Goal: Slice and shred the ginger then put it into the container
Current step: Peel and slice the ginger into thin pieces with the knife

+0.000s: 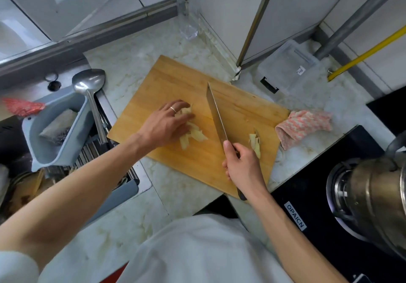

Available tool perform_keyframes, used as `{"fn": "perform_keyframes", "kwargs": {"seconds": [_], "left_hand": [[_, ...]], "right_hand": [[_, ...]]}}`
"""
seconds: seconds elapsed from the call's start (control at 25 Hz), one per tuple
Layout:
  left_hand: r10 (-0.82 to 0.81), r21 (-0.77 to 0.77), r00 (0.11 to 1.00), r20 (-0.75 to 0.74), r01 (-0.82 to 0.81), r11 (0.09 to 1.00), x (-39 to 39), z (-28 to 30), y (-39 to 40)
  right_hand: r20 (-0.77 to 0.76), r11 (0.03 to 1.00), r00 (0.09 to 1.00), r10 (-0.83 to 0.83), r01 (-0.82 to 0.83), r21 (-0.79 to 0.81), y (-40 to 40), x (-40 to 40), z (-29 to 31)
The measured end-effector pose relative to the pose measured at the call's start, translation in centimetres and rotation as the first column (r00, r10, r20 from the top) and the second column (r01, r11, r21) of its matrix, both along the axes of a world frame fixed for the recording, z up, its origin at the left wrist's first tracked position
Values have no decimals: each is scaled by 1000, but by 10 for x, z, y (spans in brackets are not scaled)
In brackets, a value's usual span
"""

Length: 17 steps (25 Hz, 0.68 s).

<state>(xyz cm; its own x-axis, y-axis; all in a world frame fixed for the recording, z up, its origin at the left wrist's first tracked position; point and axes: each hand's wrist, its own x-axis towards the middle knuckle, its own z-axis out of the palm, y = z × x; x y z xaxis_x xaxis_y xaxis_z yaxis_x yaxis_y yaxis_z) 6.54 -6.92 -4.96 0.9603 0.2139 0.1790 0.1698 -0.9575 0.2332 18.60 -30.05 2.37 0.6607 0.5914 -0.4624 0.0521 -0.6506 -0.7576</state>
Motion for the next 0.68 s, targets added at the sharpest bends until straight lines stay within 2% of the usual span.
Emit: {"fn": "perform_keyframes", "kwargs": {"seconds": [0.12,0.2,0.32,0.44,0.52,0.6,0.68], "left_hand": [[-252,-32,965,-72,250,968,2,-3,-38],[-339,-5,936,-100,340,941,7,-6,-46],[-329,59,942,-67,333,941,13,-4,-32],[-277,79,956,-100,285,955,11,4,-10],[-170,12,982,-82,172,985,5,12,-8],[108,-138,994,-25,-111,984,-4,18,-17],[421,-299,907,1,-402,866,-18,21,-32]], "right_hand": [[-9,1000,1000,0,0,-16,2,2,-1],[3,1000,1000,14,-14,-27,2,4,-1],[-3,1000,1000,11,-11,-24,1,7,3],[-10,1000,1000,13,-14,-13,2,7,4],[-28,1000,1000,10,-10,-2,3,9,4],[-40,1000,999,20,-20,6,3,10,5],[-50,999,998,32,-31,17,4,12,6]]}}
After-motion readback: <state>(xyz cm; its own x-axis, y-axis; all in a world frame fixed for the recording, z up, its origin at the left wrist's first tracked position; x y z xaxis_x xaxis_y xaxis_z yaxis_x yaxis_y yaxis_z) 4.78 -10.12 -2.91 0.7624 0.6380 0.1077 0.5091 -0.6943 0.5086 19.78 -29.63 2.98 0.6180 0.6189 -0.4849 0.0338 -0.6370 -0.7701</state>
